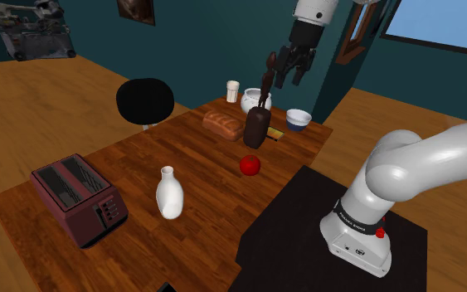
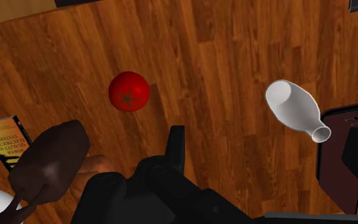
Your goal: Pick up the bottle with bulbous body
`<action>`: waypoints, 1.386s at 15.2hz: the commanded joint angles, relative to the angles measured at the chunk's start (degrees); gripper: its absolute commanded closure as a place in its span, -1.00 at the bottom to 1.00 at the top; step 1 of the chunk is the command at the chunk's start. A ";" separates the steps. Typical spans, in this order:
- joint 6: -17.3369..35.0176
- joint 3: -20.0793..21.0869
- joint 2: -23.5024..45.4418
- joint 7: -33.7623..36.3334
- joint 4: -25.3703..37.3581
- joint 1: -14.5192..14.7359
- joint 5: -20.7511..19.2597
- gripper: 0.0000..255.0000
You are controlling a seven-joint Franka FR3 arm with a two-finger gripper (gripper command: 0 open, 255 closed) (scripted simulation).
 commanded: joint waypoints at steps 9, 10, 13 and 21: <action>13.95 6.98 10.14 6.40 -3.35 1.68 2.52 -1.00; 15.67 7.85 11.76 7.23 -3.40 1.82 2.68 -1.00; 20.71 10.39 17.01 9.82 -3.07 2.16 2.81 -1.00; 32.55 16.57 33.40 18.22 1.38 2.32 -0.40 -1.00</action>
